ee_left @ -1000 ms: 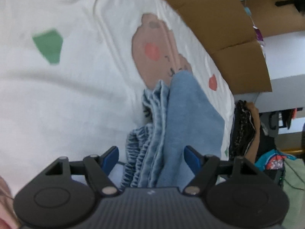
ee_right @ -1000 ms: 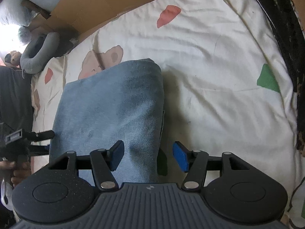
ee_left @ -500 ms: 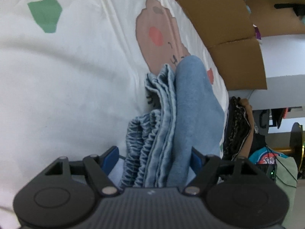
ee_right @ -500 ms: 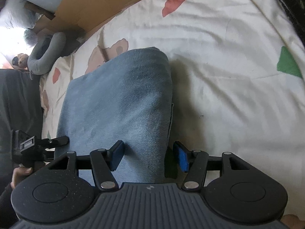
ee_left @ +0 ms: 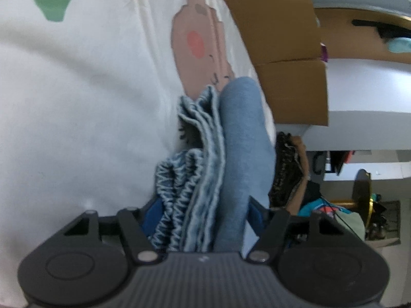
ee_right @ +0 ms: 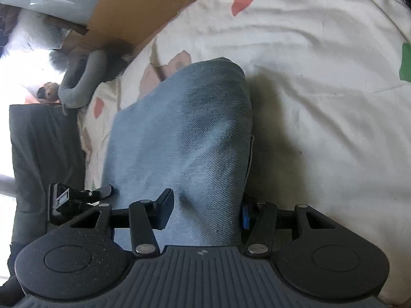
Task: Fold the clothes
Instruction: 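Lift the jeans bundle with both grippers and carry it toward the cabinet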
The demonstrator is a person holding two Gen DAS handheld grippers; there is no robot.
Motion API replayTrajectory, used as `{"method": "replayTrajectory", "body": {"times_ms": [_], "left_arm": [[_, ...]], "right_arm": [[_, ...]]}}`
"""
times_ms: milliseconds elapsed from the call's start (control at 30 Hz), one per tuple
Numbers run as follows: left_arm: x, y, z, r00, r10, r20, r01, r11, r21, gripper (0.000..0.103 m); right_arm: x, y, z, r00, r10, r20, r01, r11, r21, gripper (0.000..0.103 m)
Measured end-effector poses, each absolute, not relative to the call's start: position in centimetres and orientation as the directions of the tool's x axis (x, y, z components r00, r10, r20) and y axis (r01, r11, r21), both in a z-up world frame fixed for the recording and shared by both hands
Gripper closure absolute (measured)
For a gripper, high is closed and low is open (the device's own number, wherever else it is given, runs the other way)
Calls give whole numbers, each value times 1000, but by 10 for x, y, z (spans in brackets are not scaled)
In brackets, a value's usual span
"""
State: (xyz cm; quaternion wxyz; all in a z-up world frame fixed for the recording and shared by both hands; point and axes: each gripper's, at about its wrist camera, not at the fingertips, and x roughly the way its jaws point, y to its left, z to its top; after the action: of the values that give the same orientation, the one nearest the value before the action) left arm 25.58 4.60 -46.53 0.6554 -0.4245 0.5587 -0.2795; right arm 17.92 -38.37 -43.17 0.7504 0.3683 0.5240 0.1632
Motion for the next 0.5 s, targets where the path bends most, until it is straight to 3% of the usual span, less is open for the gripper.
{"method": "replayTrajectory", "body": {"times_ms": [133, 200, 333, 433, 500], "left_arm": [[258, 35, -467, 192, -833, -519, -74, 515, -854, 29], [259, 28, -465, 183, -835, -518, -48, 519, -854, 22], [255, 20, -462, 129, -841, -526, 24, 533, -846, 22], [255, 21, -464, 127, -841, -527, 20, 533, -846, 26], [258, 22, -468, 123, -842, -525, -7, 529, -849, 37]], "right_arm": [[182, -383, -438, 383, 629, -676, 145, 682, 716, 50], [183, -378, -443, 367, 640, -675, 137, 680, 720, 50], [186, -375, -446, 358, 649, -671, 124, 679, 723, 49], [183, -376, -450, 349, 663, -662, 142, 661, 737, 50], [180, -375, -451, 345, 668, -659, 141, 657, 741, 50]]}}
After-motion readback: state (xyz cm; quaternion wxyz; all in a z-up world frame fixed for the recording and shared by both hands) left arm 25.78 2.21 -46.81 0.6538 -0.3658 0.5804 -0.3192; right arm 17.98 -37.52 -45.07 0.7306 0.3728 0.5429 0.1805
